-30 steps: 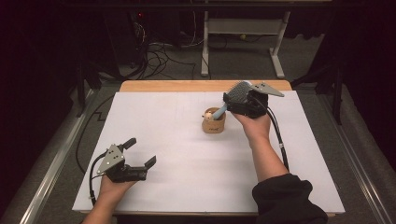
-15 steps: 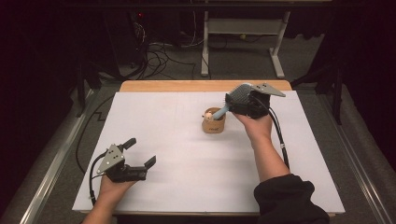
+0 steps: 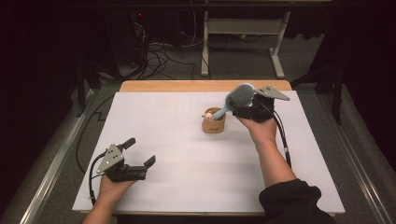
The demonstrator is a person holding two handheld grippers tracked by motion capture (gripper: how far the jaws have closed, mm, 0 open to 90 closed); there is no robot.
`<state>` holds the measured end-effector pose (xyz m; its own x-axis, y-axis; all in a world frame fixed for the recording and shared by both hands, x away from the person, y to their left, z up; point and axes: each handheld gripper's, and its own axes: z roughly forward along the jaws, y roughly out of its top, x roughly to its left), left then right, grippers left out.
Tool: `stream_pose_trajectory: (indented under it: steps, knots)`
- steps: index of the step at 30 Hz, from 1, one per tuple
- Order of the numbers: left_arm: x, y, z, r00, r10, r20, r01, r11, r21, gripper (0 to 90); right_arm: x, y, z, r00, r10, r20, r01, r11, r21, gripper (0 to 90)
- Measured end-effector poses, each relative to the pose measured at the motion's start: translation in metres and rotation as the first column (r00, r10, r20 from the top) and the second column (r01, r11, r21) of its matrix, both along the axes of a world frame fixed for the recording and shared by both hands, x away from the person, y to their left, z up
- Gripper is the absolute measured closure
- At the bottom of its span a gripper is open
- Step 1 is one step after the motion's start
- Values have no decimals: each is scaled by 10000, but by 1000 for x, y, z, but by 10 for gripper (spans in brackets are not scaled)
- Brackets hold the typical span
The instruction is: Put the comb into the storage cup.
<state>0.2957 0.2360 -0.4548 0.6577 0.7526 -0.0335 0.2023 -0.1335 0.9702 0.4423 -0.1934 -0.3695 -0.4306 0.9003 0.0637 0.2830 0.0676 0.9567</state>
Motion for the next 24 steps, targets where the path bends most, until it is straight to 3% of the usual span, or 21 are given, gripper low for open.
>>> stream_pose_trajectory:
  steps: [11,24]
  knots:
    - [1,3,0,9999,69,-85,-71,9998,-195,15,-18,-4,-10,9995,307,123,-304,9992,-262,3]
    - [2,4,-1,9999,67,-125,-69,9998,-165,14,-37,-5,-36,9976,690,-13,-689,9960,-564,3]
